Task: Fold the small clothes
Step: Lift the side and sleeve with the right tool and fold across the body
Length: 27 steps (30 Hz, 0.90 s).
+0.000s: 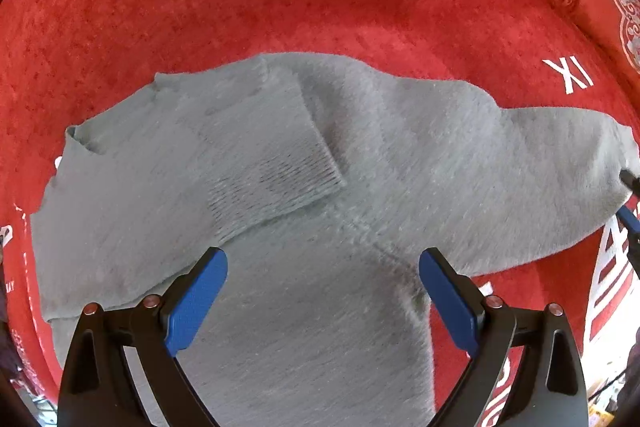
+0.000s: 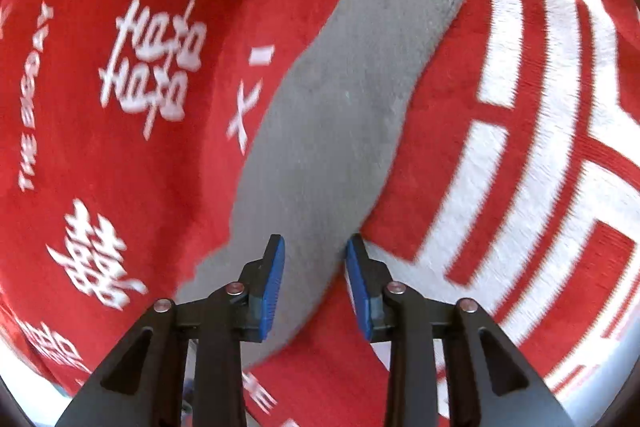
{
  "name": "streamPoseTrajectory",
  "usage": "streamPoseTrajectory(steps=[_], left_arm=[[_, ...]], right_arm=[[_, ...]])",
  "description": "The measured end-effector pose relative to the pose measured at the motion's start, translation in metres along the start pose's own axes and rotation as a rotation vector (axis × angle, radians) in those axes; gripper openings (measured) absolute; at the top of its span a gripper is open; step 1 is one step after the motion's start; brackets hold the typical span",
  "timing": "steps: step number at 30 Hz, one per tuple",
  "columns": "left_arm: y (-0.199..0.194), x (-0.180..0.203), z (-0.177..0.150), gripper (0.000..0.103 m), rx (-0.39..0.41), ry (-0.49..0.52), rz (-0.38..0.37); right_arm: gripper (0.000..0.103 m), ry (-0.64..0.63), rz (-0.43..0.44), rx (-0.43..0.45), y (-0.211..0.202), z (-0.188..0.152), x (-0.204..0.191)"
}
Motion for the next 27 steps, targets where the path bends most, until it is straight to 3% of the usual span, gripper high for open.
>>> streamPoseTrajectory(steps=[4, 8, 9, 10, 11, 14, 17, 19, 22, 27], left_arm=[[-0.006, 0.010, 0.010, 0.097, 0.043, 0.001, 0.000], [-0.007, 0.027, 0.023, 0.097, 0.094, 0.041, -0.004], [-0.003, 0.034, 0.021, 0.097, 0.085, 0.052, -0.007], [0.005, 0.041, 0.020, 0.097, 0.072, 0.057, -0.015], [0.010, 0.044, 0.019, 0.097, 0.064, 0.061, -0.016], [0.032, 0.059, 0.009, 0.099, 0.019, 0.097, -0.017], [0.031, 0.060, 0.009, 0.103, 0.048, 0.104, -0.030], [0.022, 0.053, 0.010, 0.103, 0.042, 0.088, -0.055], [-0.004, 0.029, 0.013, 0.103, 0.108, 0.045, -0.061], [-0.041, -0.045, 0.000, 0.103, 0.149, -0.051, -0.013]], right_arm=[[0.039, 0.086, 0.061, 0.009, 0.009, 0.005, -0.002], [0.039, 0.117, 0.088, -0.039, 0.012, 0.007, -0.003], [0.034, 0.125, 0.094, -0.054, 0.014, 0.006, -0.005], [0.018, 0.135, 0.106, -0.071, 0.016, 0.006, -0.006], [0.011, 0.145, 0.130, -0.090, 0.018, 0.005, -0.009], [0.009, 0.174, 0.221, -0.122, 0.017, 0.003, -0.025], [0.009, 0.208, 0.369, -0.173, 0.014, -0.005, -0.055], [0.009, 0.210, 0.434, -0.204, 0.014, -0.015, -0.076], [0.009, 0.178, 0.499, -0.247, 0.015, -0.032, -0.108], [0.009, -0.027, 0.588, -0.346, 0.015, -0.087, -0.185]])
Point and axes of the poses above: each gripper's, at about its wrist camera, not at the fingertips, and y roughly the way its jaws point, x to its right, z to its top, the point moved 5 cm from there along y, roughly the way its jaws point, and after that the axes turned 14 degrees about x, right-handed, at the moved point
